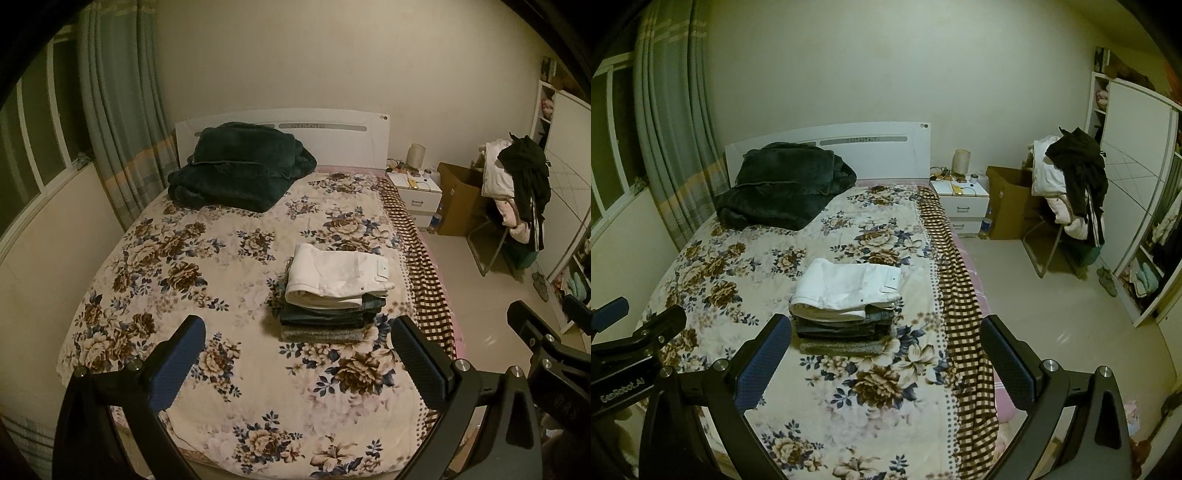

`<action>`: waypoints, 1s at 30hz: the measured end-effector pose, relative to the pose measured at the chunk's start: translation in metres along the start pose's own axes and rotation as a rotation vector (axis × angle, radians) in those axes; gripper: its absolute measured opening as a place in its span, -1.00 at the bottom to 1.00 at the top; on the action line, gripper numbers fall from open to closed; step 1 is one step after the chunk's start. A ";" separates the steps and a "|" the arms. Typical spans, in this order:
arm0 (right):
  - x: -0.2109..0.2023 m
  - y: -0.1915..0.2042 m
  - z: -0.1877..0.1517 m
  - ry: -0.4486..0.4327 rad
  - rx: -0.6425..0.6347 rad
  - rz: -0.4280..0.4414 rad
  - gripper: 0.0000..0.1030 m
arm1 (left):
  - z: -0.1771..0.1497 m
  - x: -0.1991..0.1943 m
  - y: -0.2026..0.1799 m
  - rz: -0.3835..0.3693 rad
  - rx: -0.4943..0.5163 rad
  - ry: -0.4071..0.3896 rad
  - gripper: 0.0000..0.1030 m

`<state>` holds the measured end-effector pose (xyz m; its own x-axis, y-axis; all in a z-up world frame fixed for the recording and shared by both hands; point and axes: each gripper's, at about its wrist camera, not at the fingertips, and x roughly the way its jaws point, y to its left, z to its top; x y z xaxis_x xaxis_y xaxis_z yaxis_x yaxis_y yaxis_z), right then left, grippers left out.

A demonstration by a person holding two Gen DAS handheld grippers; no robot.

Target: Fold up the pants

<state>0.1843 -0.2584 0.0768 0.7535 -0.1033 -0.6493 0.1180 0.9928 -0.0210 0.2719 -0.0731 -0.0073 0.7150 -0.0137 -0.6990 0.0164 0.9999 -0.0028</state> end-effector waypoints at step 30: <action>0.013 0.004 0.005 0.015 -0.016 0.036 1.00 | 0.003 -0.002 0.006 0.024 -0.020 -0.003 1.00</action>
<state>0.1980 -0.2558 0.0720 0.7476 -0.0664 -0.6608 0.0805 0.9967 -0.0090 0.2725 -0.0676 -0.0041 0.7169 0.0107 -0.6971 -0.0152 0.9999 -0.0003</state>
